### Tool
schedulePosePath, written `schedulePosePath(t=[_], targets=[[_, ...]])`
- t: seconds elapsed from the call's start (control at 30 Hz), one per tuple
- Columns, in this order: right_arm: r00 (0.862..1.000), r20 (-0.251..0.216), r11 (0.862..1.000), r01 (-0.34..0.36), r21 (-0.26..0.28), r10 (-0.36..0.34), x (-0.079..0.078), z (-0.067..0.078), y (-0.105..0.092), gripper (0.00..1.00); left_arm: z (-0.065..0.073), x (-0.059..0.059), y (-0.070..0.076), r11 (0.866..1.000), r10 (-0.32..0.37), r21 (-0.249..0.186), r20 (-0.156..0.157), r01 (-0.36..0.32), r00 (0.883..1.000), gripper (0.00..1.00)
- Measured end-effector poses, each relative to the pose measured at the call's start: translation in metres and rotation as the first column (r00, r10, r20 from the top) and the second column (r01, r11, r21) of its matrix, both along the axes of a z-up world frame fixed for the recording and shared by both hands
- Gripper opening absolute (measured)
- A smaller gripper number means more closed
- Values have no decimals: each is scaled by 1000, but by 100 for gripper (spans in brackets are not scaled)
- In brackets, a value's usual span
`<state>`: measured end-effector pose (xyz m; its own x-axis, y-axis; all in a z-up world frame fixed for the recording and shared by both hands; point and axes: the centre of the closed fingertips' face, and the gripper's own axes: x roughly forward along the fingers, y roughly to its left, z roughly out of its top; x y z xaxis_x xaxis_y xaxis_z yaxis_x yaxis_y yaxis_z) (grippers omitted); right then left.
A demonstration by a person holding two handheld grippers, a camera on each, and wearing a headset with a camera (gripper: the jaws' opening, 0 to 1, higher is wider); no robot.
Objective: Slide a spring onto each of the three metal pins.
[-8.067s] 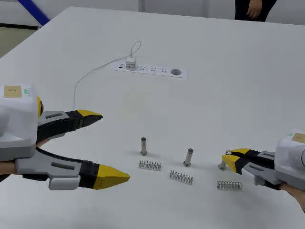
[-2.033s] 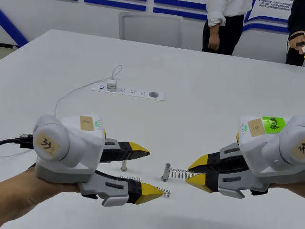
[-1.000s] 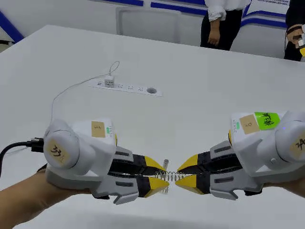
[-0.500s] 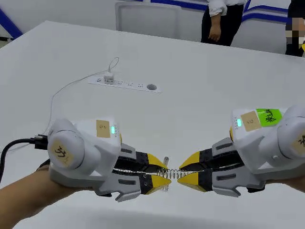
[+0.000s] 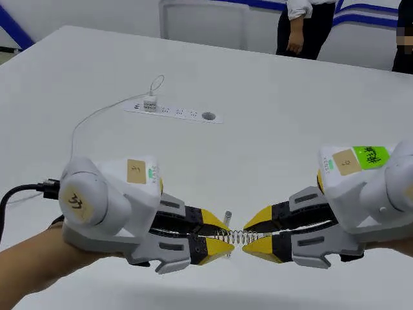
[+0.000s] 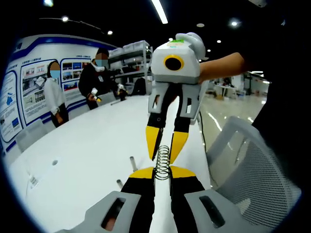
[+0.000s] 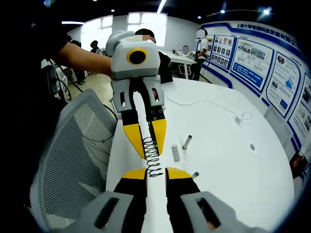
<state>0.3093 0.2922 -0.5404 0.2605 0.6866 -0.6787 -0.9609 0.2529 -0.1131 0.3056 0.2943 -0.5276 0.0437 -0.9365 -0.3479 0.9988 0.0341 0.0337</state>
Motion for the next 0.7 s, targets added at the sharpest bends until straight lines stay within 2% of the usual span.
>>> schedulePosePath(t=[0.07,0.33,0.7], targets=[[1000,3,1000,-9,10,9,0,0,0,11,0,1,0,1000,2,5,8,-2,1000,10],[1000,-25,996,10,84,-8,2,11,3,11,-2,4,2,1000,13,12,9,-13,1000,10],[999,-47,987,23,157,-16,1,24,10,12,-3,6,4,1000,19,19,13,-20,1000,10]])
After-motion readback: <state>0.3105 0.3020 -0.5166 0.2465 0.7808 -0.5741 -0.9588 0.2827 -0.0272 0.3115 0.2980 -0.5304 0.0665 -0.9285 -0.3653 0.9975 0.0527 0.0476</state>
